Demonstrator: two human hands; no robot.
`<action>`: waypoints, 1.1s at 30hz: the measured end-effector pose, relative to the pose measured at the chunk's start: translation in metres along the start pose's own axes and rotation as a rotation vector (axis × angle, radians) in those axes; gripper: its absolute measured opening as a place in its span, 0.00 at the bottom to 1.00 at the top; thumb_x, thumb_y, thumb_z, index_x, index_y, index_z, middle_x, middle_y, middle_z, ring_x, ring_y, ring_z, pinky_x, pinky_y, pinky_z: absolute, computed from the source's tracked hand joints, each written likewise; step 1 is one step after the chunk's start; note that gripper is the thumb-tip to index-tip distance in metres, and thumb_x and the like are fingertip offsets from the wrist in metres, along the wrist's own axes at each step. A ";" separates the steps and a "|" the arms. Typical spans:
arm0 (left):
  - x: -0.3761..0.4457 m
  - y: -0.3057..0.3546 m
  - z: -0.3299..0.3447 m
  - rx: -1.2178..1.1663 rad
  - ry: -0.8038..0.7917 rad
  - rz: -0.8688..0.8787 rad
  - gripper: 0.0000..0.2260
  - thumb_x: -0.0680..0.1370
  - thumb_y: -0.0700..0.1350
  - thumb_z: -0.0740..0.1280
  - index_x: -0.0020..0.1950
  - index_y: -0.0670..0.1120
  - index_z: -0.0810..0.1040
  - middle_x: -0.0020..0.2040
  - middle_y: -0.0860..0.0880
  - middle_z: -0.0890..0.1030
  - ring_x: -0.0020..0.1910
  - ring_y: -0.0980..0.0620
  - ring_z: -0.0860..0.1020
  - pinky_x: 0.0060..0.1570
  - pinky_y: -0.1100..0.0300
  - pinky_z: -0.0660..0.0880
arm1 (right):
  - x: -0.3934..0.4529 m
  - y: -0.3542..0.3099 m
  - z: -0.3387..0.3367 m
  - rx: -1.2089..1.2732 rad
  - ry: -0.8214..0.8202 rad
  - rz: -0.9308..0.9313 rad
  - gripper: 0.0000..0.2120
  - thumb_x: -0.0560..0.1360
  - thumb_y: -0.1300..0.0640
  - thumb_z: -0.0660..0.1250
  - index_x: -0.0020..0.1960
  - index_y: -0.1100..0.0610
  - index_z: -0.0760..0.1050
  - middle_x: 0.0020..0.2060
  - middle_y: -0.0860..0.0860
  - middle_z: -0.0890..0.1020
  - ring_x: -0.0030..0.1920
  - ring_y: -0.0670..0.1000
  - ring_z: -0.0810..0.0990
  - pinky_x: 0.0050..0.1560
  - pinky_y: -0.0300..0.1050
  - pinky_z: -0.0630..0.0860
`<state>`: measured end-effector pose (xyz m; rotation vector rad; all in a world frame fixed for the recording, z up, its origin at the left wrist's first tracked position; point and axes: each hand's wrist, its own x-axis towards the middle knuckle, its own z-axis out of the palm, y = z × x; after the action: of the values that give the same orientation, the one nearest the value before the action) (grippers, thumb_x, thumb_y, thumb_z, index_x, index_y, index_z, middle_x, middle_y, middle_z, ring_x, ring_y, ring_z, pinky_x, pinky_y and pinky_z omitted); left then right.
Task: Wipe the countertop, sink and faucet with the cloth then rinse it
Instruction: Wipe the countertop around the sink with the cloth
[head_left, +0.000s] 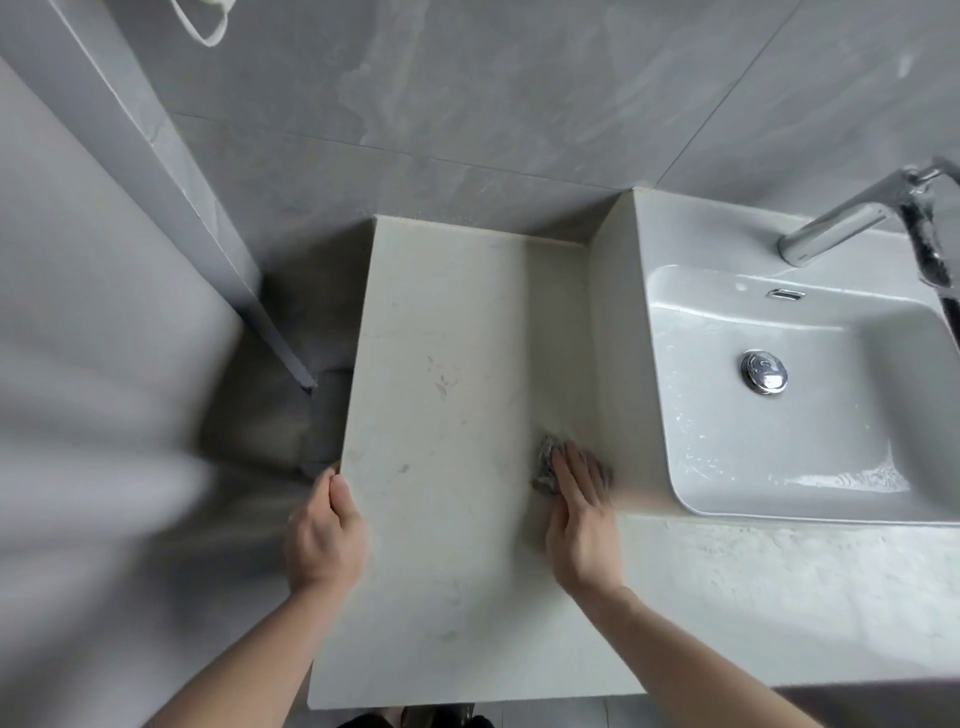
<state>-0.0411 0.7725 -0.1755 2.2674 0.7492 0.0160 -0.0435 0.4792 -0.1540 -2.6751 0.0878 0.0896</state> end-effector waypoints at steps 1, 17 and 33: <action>-0.001 0.002 -0.002 0.000 -0.007 -0.007 0.25 0.81 0.53 0.50 0.61 0.41 0.80 0.55 0.34 0.84 0.53 0.28 0.80 0.52 0.41 0.75 | -0.008 -0.016 0.009 0.035 0.039 0.051 0.27 0.80 0.63 0.55 0.79 0.57 0.69 0.78 0.47 0.66 0.80 0.59 0.64 0.83 0.56 0.54; -0.009 0.019 -0.033 0.192 -0.281 -0.154 0.25 0.86 0.55 0.50 0.74 0.46 0.75 0.72 0.39 0.77 0.70 0.34 0.73 0.69 0.43 0.70 | -0.123 -0.014 0.004 0.040 -0.311 -0.225 0.46 0.69 0.69 0.62 0.84 0.46 0.57 0.83 0.43 0.56 0.84 0.49 0.49 0.84 0.51 0.47; -0.113 0.101 -0.002 0.532 -0.206 -0.014 0.26 0.76 0.43 0.69 0.75 0.49 0.72 0.78 0.47 0.66 0.75 0.41 0.65 0.71 0.45 0.67 | -0.085 0.162 -0.134 -0.005 -0.399 0.043 0.39 0.75 0.70 0.56 0.81 0.41 0.62 0.80 0.35 0.59 0.82 0.43 0.56 0.78 0.32 0.52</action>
<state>-0.0835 0.6588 -0.0849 2.7056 0.7189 -0.4680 -0.1341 0.2784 -0.1003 -2.6059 0.0177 0.6316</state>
